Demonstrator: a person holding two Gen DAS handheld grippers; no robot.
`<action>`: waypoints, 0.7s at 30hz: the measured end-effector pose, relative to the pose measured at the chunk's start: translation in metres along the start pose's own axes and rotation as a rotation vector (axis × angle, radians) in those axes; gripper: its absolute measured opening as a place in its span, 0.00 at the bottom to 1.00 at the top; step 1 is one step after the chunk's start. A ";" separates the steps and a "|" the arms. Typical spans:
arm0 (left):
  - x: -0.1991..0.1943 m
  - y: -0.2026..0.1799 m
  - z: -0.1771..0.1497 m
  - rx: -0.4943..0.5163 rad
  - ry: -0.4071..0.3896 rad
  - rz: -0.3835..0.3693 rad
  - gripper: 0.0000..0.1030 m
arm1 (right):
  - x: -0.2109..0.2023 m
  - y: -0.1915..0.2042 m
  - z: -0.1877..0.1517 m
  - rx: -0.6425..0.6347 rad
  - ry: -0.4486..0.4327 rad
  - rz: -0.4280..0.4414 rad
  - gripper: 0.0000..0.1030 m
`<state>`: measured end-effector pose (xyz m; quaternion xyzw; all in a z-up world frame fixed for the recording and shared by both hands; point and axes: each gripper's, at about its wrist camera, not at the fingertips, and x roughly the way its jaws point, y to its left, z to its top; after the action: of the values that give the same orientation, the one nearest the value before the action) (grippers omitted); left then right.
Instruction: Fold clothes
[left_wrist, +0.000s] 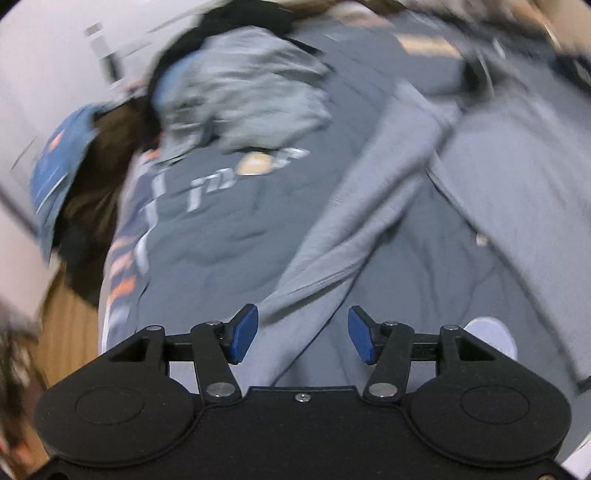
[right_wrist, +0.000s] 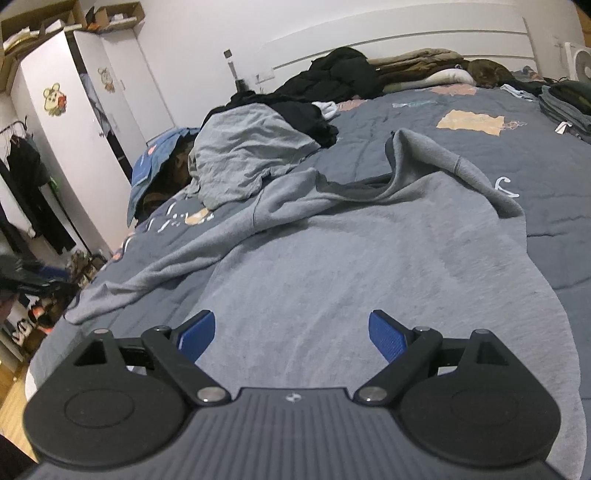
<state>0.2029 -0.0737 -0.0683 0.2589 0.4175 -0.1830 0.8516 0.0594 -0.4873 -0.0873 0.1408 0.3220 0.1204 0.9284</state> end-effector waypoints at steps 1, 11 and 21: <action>0.011 -0.007 0.004 0.051 0.020 0.005 0.52 | 0.002 0.001 -0.001 -0.004 0.008 0.000 0.87; 0.079 -0.022 0.022 0.234 0.116 0.001 0.31 | 0.021 0.009 -0.008 -0.047 0.065 0.017 0.87; 0.000 -0.091 -0.024 0.407 0.027 -0.114 0.04 | 0.022 0.007 -0.009 -0.023 0.073 0.027 0.87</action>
<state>0.1406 -0.1321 -0.1069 0.4040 0.3970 -0.3079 0.7645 0.0688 -0.4719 -0.1041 0.1298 0.3524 0.1417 0.9159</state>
